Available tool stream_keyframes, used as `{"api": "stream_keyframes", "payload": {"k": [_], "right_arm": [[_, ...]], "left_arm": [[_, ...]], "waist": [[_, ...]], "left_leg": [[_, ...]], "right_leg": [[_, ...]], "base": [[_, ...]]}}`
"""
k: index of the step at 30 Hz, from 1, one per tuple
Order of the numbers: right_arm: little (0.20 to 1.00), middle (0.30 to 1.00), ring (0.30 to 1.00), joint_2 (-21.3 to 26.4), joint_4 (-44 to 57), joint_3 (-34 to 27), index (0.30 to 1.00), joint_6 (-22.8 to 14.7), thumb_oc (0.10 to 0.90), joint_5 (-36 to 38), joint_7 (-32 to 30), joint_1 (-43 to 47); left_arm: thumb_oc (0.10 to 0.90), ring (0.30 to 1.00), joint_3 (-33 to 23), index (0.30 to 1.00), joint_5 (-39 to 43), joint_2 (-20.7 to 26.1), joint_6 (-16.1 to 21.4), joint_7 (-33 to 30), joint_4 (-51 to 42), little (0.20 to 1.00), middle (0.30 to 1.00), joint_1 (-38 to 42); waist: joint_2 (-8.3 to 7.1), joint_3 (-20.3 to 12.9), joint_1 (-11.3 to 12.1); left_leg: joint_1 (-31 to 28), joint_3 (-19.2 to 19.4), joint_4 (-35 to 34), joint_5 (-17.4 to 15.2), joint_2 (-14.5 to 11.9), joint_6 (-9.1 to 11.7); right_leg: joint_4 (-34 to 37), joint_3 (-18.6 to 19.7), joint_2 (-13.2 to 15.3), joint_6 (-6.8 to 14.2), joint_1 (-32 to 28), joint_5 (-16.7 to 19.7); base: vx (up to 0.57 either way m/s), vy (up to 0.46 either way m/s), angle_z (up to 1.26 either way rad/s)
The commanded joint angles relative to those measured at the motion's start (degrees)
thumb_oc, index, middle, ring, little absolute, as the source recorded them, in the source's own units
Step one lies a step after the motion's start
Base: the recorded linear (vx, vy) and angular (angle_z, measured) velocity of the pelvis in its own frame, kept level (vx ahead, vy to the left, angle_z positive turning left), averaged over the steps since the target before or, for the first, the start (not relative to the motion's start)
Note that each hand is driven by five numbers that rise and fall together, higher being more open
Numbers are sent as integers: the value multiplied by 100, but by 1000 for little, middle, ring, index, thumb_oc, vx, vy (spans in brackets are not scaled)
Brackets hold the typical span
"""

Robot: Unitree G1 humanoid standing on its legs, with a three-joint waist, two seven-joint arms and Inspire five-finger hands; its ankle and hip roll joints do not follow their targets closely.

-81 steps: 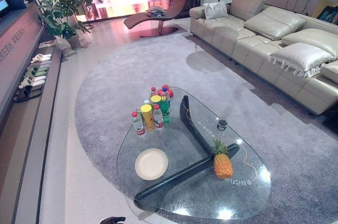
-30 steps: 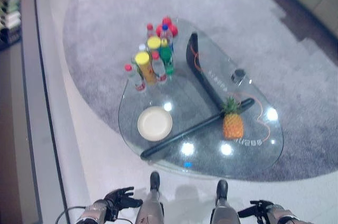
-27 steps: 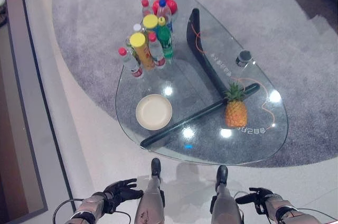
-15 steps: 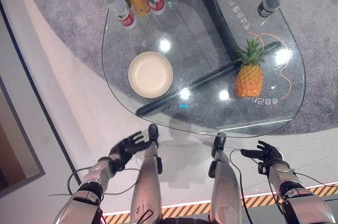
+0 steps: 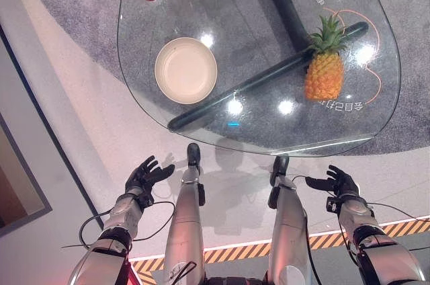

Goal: Pick up the fruit to the plate

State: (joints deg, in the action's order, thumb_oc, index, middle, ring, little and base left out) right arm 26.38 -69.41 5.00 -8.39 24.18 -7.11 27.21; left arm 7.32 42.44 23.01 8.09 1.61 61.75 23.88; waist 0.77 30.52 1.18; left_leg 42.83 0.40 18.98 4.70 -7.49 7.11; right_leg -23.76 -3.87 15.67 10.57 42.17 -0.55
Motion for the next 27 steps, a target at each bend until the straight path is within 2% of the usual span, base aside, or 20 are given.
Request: {"api": "stream_keyframes", "payload": {"k": [1,8,14,18,23,27], "right_arm": [[900,900,900,185,196,-49,900,-278,800,220,-230,-179],[900,900,900,205,336,65,900,-439,800,305,-318,-9],[900,900,900,264,312,77,900,-420,800,365,-444,113],[900,900,900,444,159,-115,900,-324,800,557,-851,184],[900,900,900,774,-16,-498,900,-200,800,677,-1797,223],[900,900,900,1054,-82,-874,900,-401,800,903,-2560,245]], "left_arm": [[800,900,-256,900,239,209,265,-227,77,900,900,-151],[800,900,-172,900,234,152,310,-294,-3,900,900,-104],[800,900,-84,900,135,155,339,-252,23,900,900,-63],[800,900,-48,900,138,201,340,-203,30,900,900,-43],[800,900,-10,900,213,271,367,-182,13,900,900,-51],[800,900,75,900,258,305,375,-174,-12,900,900,-96]], "waist": [[-145,-73,56],[-149,-72,89],[-147,-72,97],[-144,-72,99],[-168,-72,113],[-188,-72,128]], "left_leg": [[249,-335,894,-702,132,-218],[448,-367,820,-625,129,-192],[487,-358,741,-589,115,-173],[535,-365,755,-606,99,-160],[535,-359,731,-634,84,-162],[545,-387,744,-673,80,-186]], "right_leg": [[105,-15,-79,-229,290,428],[156,-90,-85,-243,464,452],[216,-149,-79,-242,499,471],[235,-180,-86,-239,529,481],[306,-242,-97,-216,487,511],[332,-284,-104,-187,458,545]], "base": [[0,0,0],[0,0,0],[0,0,0],[0,0,0],[0,0,0],[0,0,0]]}}
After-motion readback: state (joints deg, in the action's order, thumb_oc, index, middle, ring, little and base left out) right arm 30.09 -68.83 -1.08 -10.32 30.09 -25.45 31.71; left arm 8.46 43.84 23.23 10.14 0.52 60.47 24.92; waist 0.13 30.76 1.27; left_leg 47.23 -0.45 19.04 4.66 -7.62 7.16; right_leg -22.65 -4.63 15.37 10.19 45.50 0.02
